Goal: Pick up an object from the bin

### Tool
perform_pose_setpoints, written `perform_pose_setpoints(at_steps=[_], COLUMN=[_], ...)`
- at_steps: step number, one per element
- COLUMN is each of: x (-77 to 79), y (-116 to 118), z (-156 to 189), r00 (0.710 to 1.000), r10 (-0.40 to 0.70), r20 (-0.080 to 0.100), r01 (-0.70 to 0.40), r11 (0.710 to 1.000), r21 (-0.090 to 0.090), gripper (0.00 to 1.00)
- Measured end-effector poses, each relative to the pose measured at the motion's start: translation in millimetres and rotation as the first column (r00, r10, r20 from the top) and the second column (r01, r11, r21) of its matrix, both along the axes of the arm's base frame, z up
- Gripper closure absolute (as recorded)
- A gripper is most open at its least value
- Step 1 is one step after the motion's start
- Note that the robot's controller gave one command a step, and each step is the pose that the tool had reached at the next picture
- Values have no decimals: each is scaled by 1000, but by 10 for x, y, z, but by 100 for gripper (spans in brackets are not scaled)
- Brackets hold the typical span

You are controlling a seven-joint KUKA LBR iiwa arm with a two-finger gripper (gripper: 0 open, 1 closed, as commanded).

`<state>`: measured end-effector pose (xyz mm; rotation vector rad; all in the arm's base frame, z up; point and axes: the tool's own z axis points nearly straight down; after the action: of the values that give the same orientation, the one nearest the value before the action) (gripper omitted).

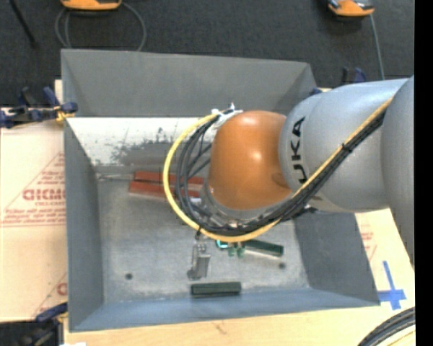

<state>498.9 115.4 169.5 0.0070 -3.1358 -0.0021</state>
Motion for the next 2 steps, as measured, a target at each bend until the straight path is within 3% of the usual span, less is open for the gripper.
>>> perform_pose_setpoints(at_steps=[1,2], x=[-206,-194], y=[-519,-413], z=[-827,-987], r00=[1000,995], r10=[29,-98], r20=[3,10], r01=[-29,98], r11=[1000,995], r21=[-4,1], gripper=[0,0])
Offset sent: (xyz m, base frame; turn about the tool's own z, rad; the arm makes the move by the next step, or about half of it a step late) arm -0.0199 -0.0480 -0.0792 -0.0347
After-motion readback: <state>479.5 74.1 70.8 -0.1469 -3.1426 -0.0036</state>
